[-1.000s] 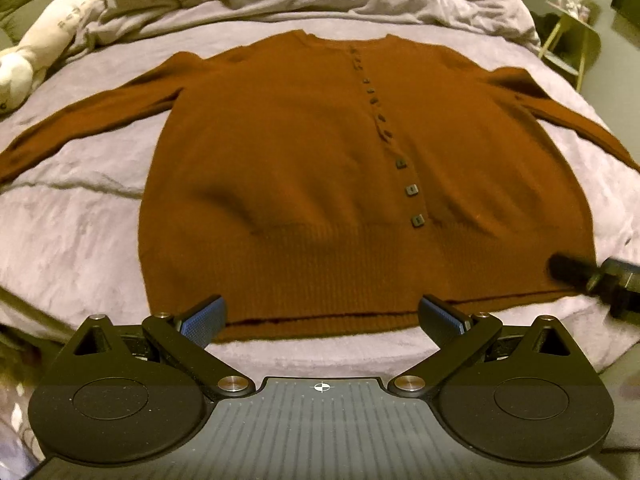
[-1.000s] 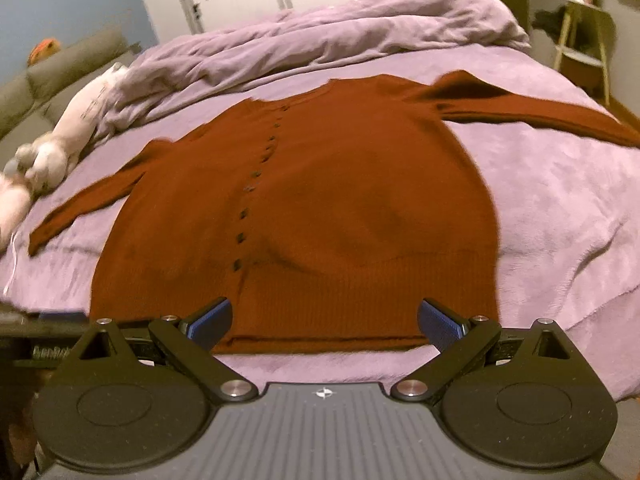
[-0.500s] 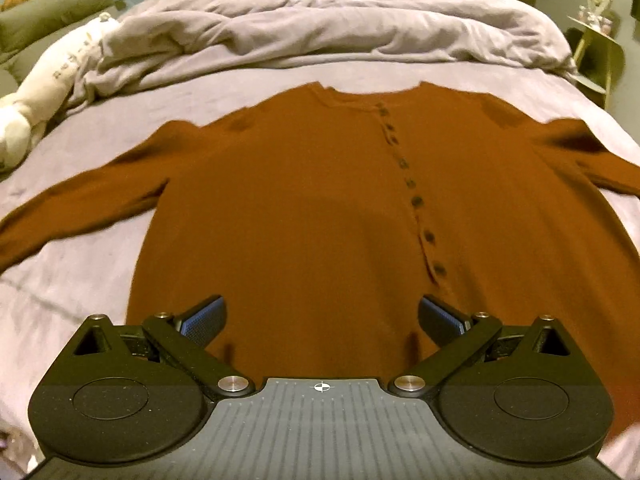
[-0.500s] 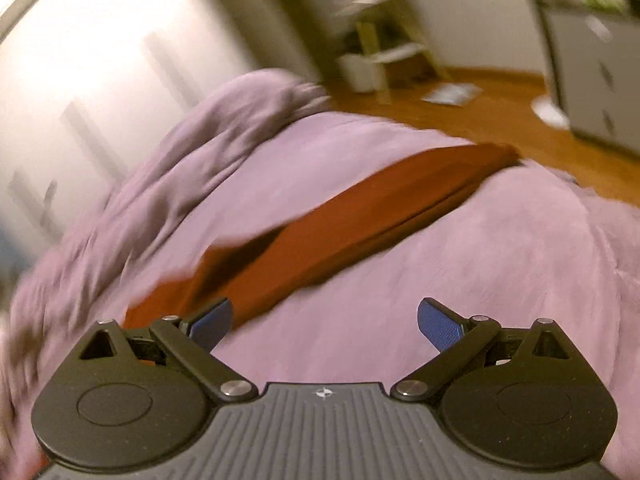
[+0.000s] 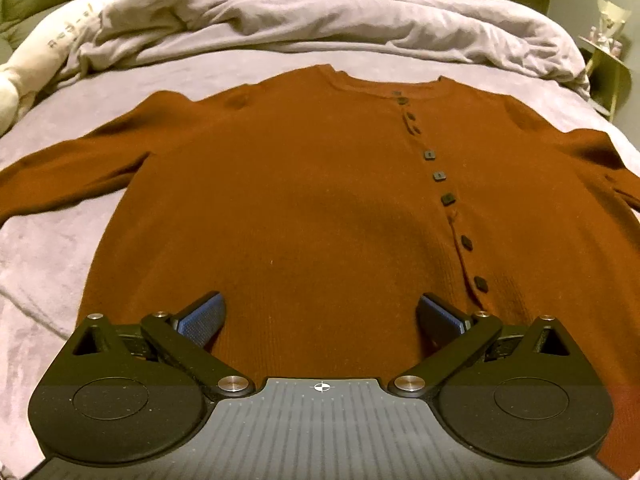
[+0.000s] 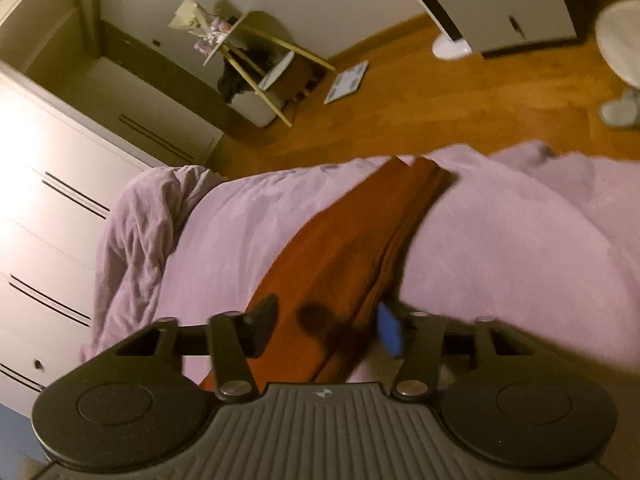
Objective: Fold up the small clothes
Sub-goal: 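Grasp the side edge and sleeve of the cardigan with the right tool, then fold the held side over the cardigan body and open the right tool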
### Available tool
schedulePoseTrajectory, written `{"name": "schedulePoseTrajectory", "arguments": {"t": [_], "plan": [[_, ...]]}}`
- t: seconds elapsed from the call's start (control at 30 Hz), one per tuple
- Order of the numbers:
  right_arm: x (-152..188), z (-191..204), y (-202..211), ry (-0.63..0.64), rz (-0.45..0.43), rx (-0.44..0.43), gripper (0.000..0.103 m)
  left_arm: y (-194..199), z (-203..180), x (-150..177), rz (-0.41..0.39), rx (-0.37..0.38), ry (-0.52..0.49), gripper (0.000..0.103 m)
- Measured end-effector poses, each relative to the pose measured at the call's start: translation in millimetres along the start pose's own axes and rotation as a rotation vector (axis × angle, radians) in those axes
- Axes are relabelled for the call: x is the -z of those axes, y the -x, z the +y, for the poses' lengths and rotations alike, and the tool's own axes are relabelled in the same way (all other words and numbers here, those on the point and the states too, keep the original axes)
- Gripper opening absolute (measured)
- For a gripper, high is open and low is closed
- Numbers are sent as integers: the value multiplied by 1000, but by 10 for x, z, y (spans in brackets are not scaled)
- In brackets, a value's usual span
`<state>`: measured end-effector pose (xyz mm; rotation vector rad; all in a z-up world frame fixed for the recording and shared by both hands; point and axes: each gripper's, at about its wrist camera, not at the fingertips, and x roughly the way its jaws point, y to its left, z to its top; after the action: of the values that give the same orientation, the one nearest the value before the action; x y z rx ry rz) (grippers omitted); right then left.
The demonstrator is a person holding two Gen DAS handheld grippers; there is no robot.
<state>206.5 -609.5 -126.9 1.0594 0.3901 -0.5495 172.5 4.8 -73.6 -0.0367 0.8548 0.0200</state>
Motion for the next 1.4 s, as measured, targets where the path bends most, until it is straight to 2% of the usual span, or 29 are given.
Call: {"name": "schedulePoseTrajectory", "arguments": {"t": [0.03,0.1,0.17,0.23,0.33,0.4,0.5,0.57,0.63,0.67,0.77,0.87,1.03,1.17,1.2,1.23,1.27,1.33,1.4], "plan": [[11,17,-38,21,-3,18,24,6,-7,4,-3,-1,-6,103],[2,99,-16,76,-8,48,12,3,-41,16,-10,-10,-38,103],[-7,257,-13,169,-22,85,7,11,-72,6,-9,-16,-80,103],[41,512,89,312,-68,95,7,34,-63,-44,-4,-11,-85,103],[389,1124,372,637,-144,2,6,124,-34,-180,-30,44,-58,103],[820,1524,601,867,-158,-119,6,168,-53,-338,-50,109,-40,103],[1647,1907,917,1143,-87,-331,7,187,-135,-624,-84,225,-3,103],[2098,1998,1011,1252,-5,-405,15,141,-201,-793,-88,312,29,103],[2432,1962,1048,1312,55,-437,42,42,-267,-937,-72,384,52,103],[2562,1908,1048,1341,64,-425,46,-11,-303,-981,-67,408,58,103],[2690,1751,1002,1387,45,-339,48,-269,-440,-1128,-29,464,84,101],[2685,1622,900,1406,58,-240,48,-626,-567,-1253,41,498,108,91],[2556,1546,837,1386,53,-205,48,-1241,-641,-1292,181,565,254,90],[2562,1483,865,1351,58,-206,50,-1427,-715,-1312,188,603,313,89],[2569,1463,872,1346,60,-210,50,-1446,-745,-1328,186,613,315,82],[2583,1460,860,1344,59,-214,50,-1473,-776,-1346,191,614,317,68],[2601,1459,867,1345,61,-216,50,-1489,-810,-1354,196,601,314,61],[2644,1469,840,1353,67,-214,50,-1529,-872,-1377,208,597,301,29],[2694,1482,839,1366,65,-210,50,-1576,-904,-1381,239,587,307,6]]}}
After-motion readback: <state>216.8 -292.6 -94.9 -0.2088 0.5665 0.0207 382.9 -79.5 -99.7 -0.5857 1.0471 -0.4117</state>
